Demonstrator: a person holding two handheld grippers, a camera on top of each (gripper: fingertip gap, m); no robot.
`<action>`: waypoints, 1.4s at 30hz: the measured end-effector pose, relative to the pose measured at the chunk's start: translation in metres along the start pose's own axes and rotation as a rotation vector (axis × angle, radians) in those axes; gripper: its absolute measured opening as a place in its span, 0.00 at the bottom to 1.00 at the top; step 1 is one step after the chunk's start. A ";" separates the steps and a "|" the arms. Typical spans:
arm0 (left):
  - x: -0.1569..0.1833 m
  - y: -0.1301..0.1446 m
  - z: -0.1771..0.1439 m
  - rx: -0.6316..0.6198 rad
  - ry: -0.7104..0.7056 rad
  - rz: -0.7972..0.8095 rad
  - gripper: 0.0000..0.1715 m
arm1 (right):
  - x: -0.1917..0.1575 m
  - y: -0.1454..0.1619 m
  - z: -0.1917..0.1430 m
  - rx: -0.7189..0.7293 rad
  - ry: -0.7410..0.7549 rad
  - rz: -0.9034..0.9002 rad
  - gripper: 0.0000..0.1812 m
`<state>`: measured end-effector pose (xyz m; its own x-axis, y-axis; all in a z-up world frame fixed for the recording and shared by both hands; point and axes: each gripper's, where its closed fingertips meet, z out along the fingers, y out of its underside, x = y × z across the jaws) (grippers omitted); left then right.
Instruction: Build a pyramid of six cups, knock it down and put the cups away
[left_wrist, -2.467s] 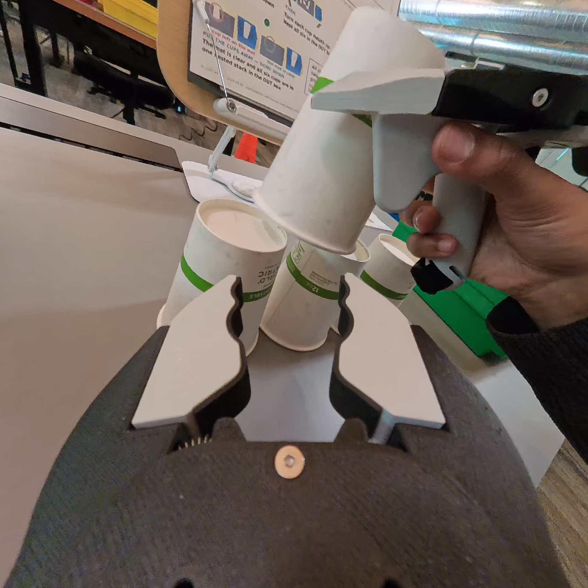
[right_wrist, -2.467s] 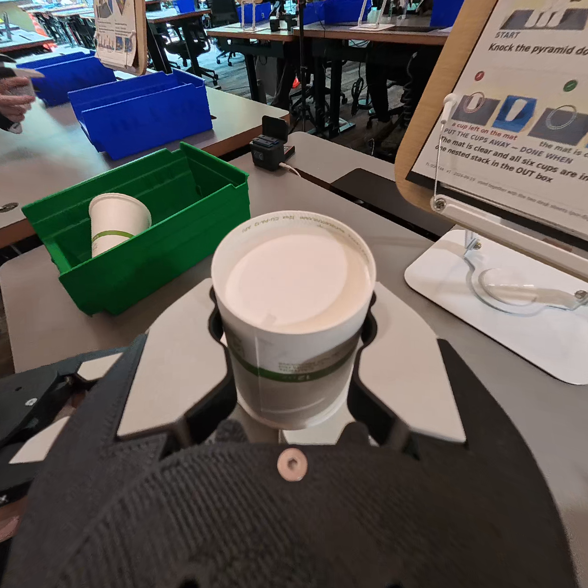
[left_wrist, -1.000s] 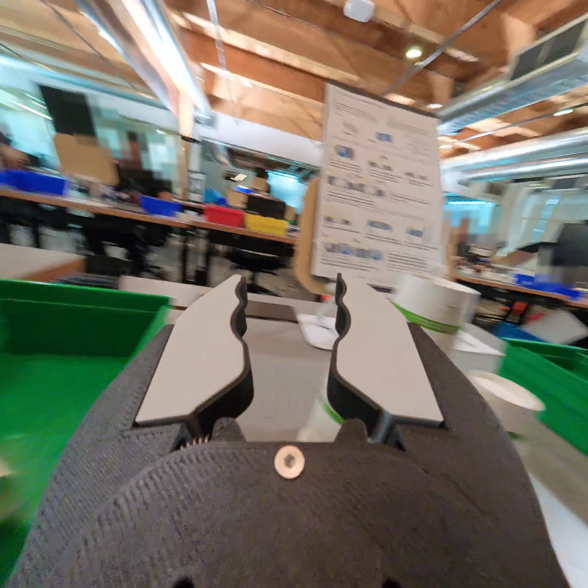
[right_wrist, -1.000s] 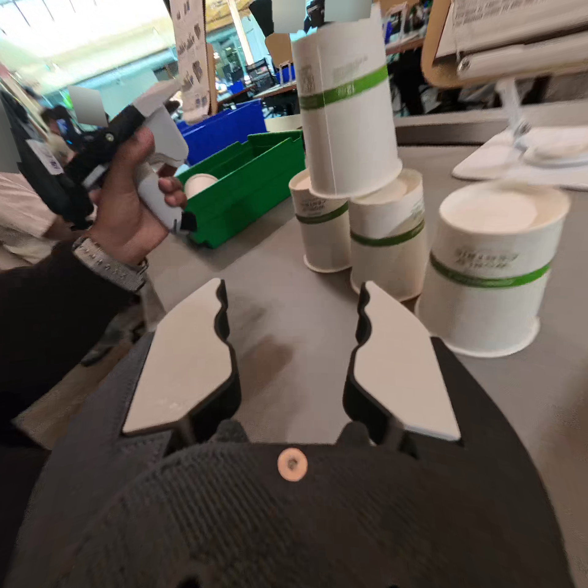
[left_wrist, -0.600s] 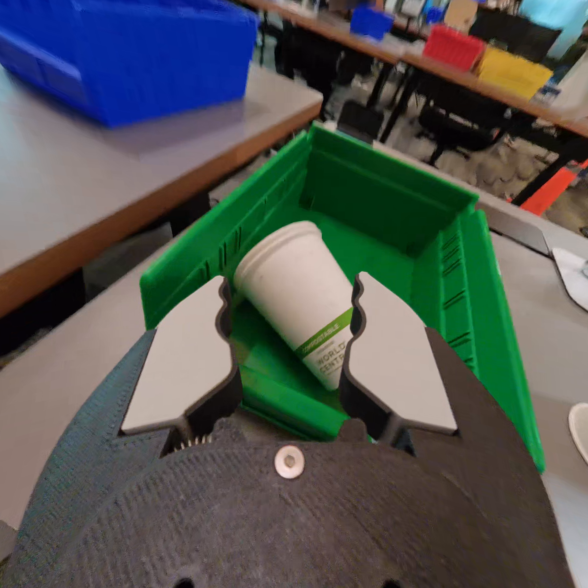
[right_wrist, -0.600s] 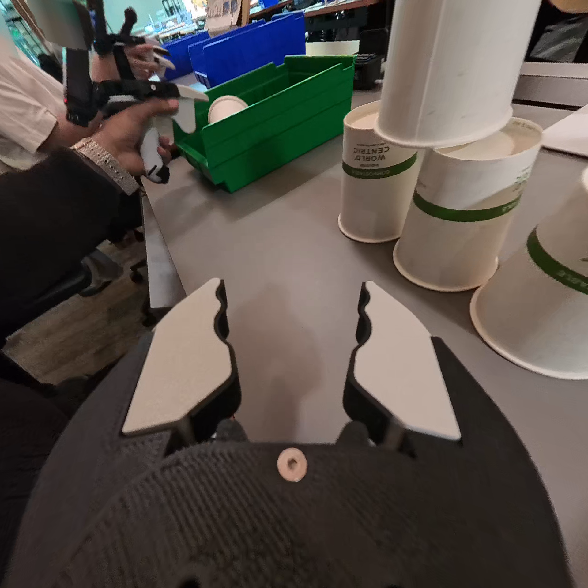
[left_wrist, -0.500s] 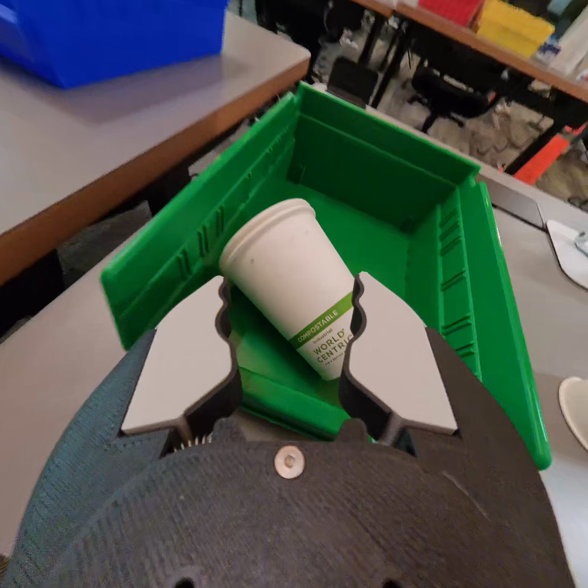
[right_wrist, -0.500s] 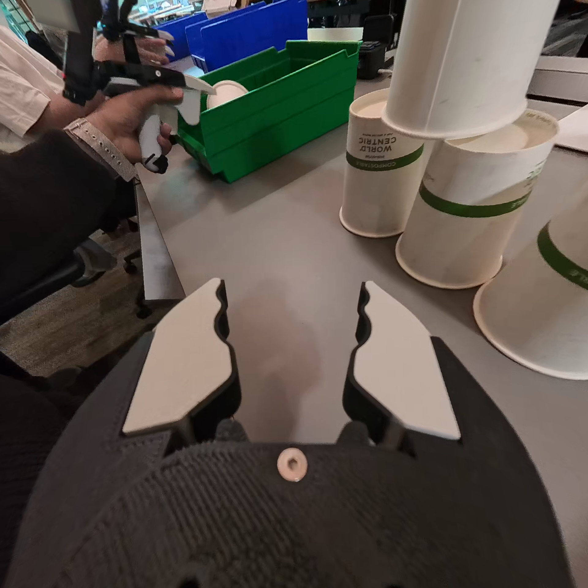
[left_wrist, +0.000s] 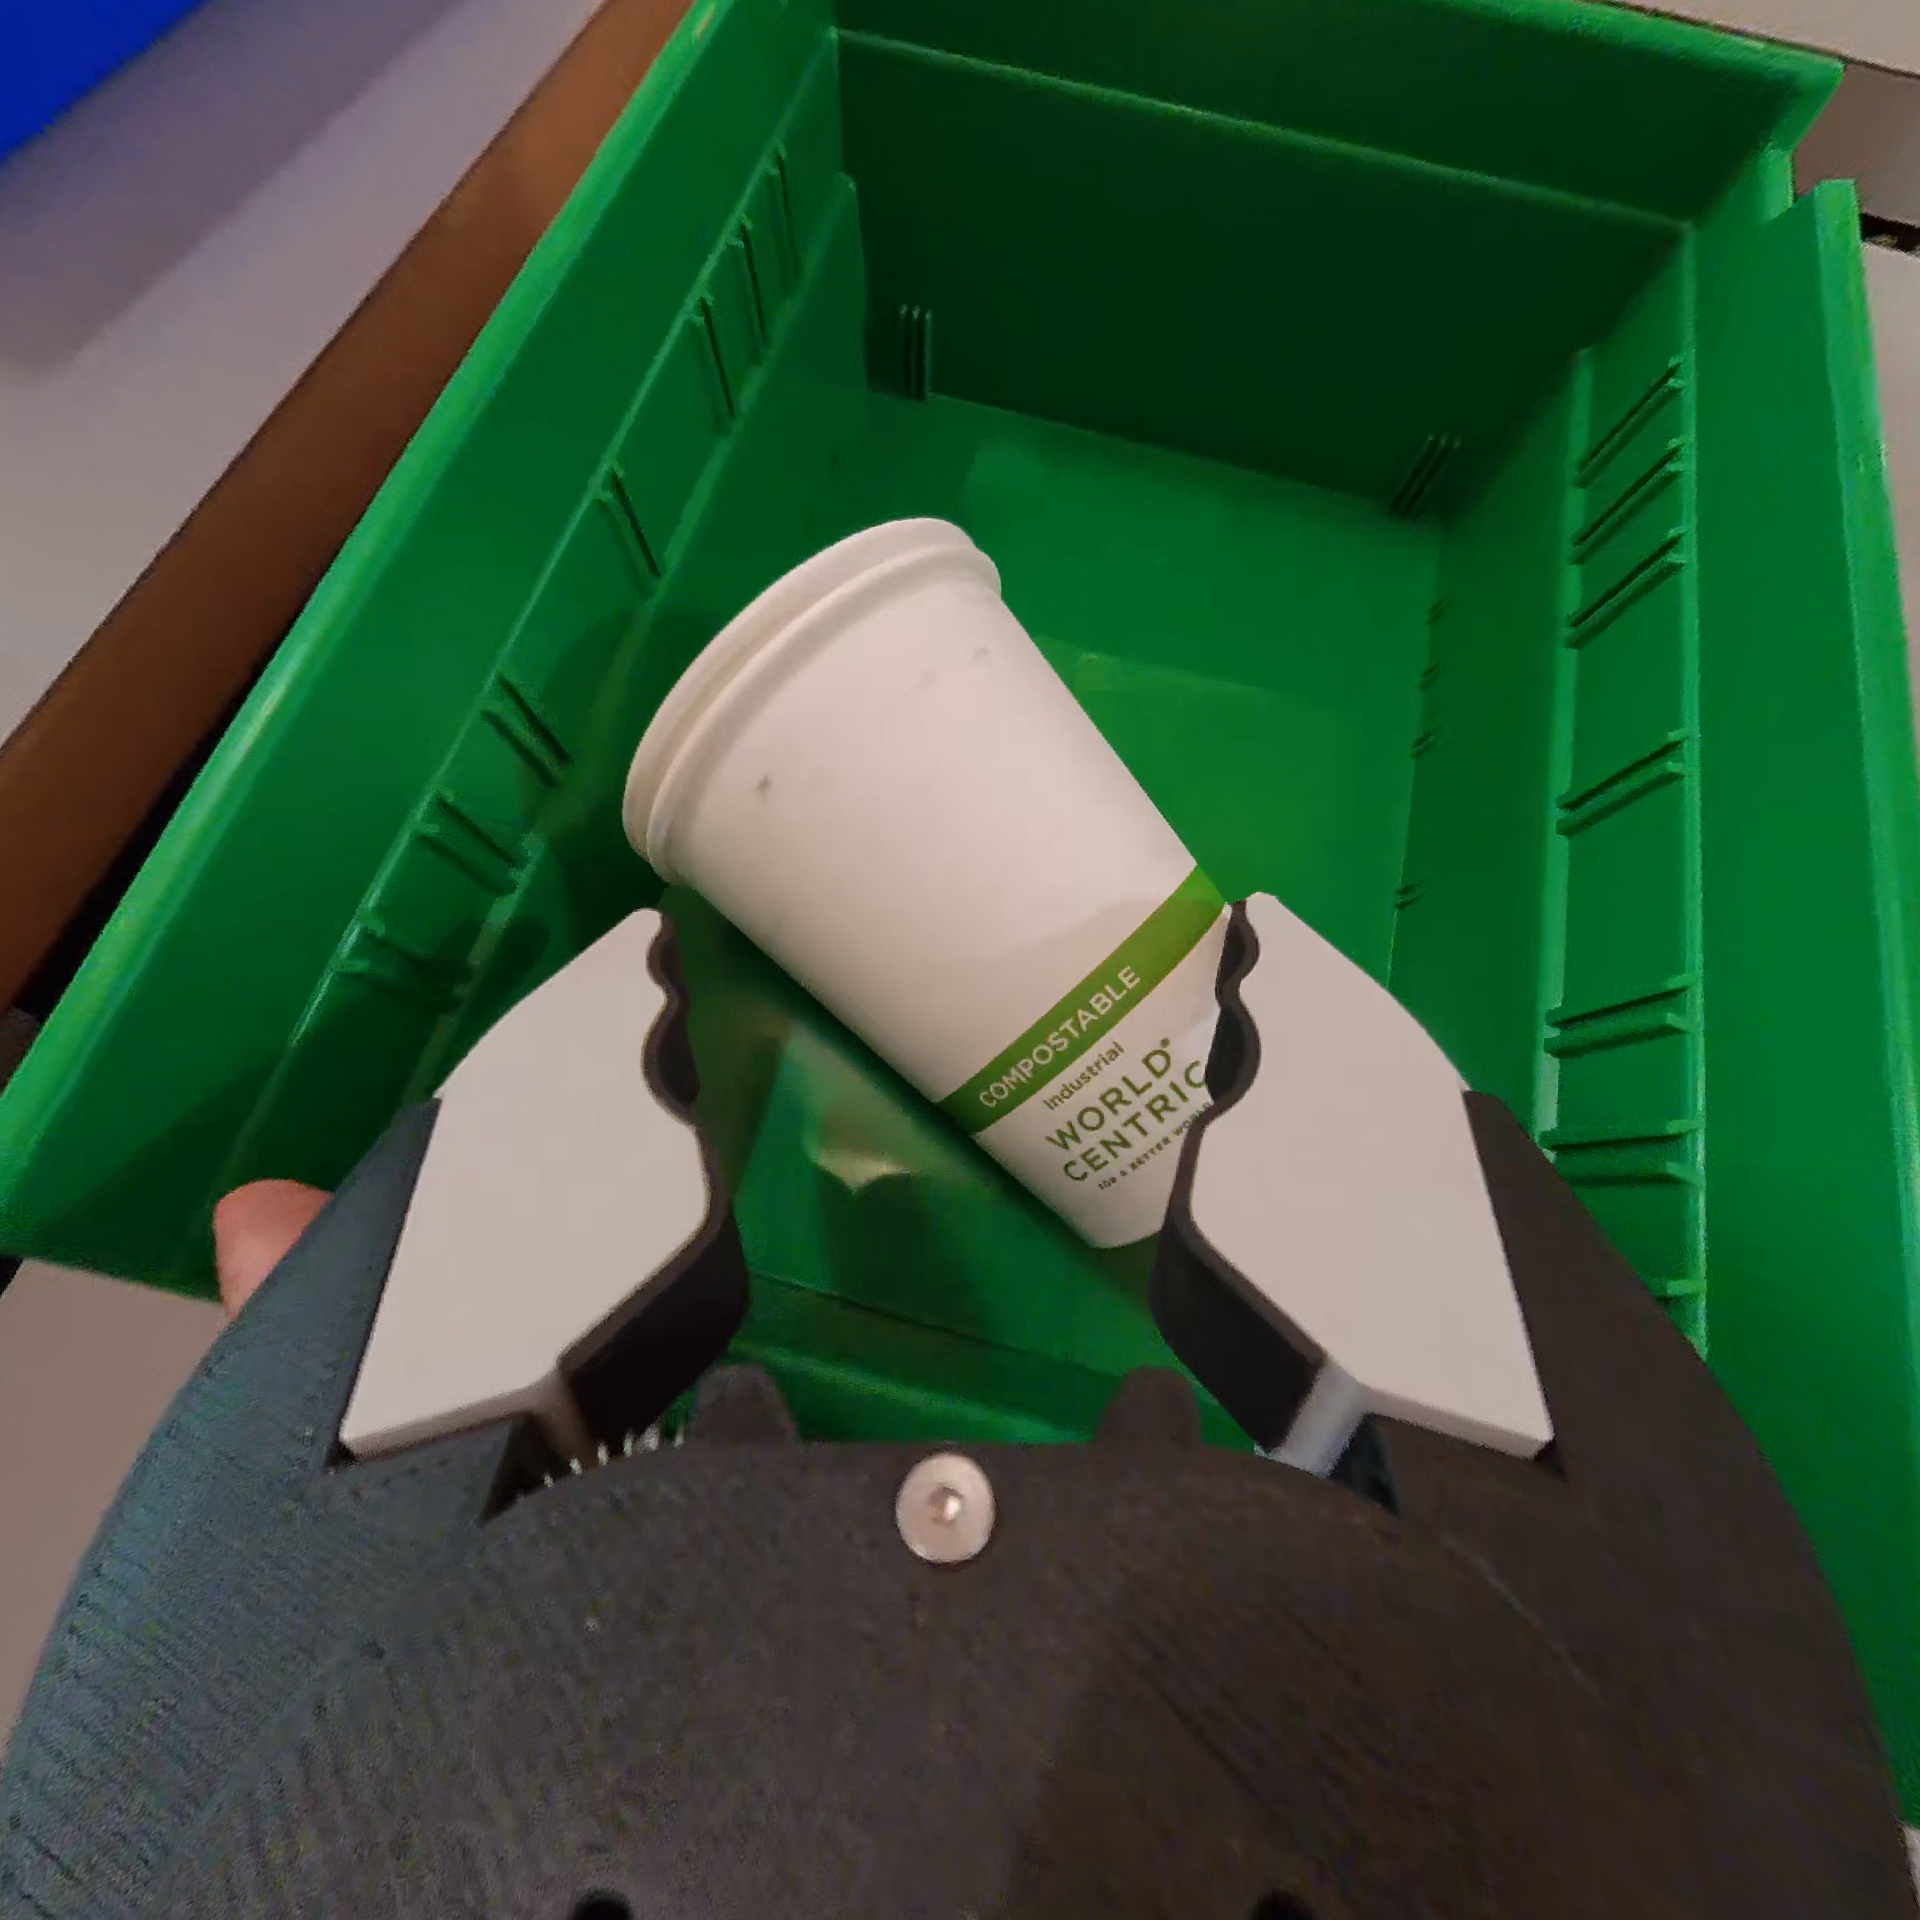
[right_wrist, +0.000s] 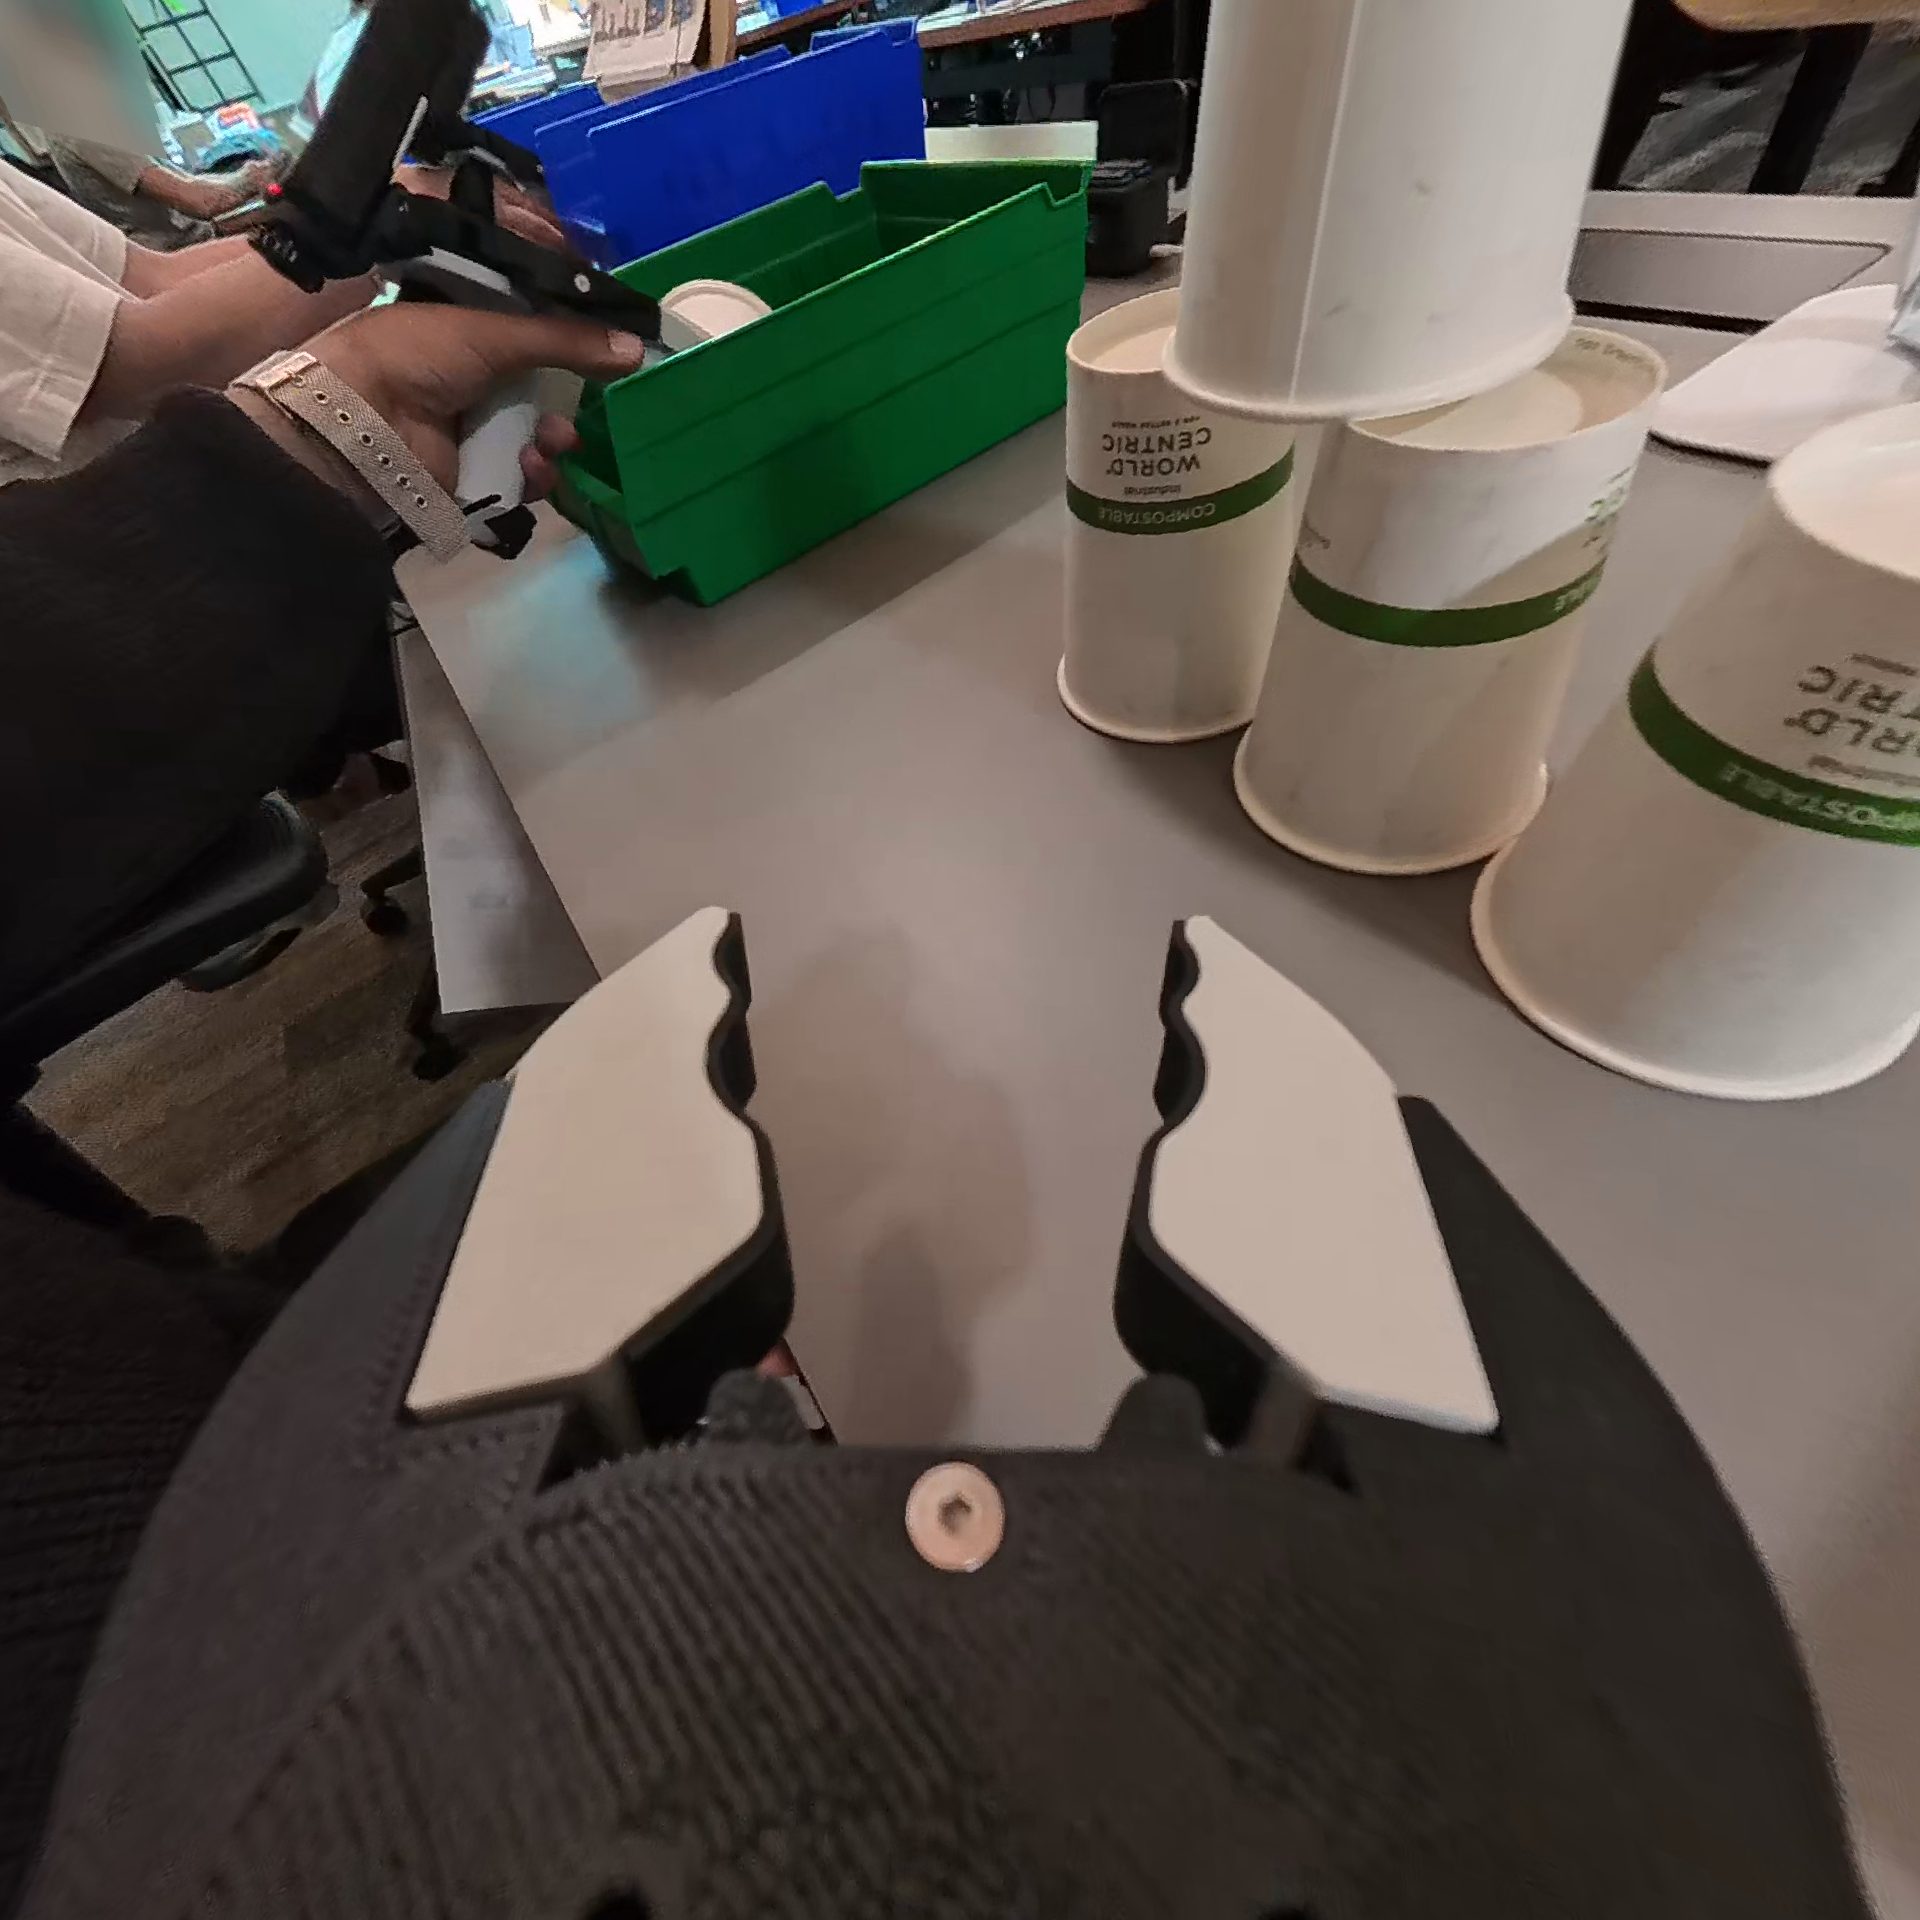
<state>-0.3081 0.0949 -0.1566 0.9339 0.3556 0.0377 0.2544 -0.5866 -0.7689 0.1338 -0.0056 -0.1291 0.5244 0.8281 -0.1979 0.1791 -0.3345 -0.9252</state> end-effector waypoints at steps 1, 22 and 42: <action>0.002 -0.001 0.002 -0.006 0.007 0.010 0.57 | 0.001 0.001 -0.001 0.000 0.006 0.004 0.43; 0.028 -0.004 -0.002 -0.020 0.099 0.171 0.37 | 0.005 0.006 -0.002 -0.019 0.030 -0.008 0.42; -0.013 -0.078 0.002 -0.219 0.136 0.558 0.12 | 0.001 0.011 -0.005 0.003 -0.014 0.105 0.38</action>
<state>-0.3404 0.1375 -0.0988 0.9611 -0.1360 -0.2404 -0.2499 -0.7987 -0.5473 0.1411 -0.0107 -0.1381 0.5282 0.7948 -0.2989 0.1208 -0.4188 -0.9000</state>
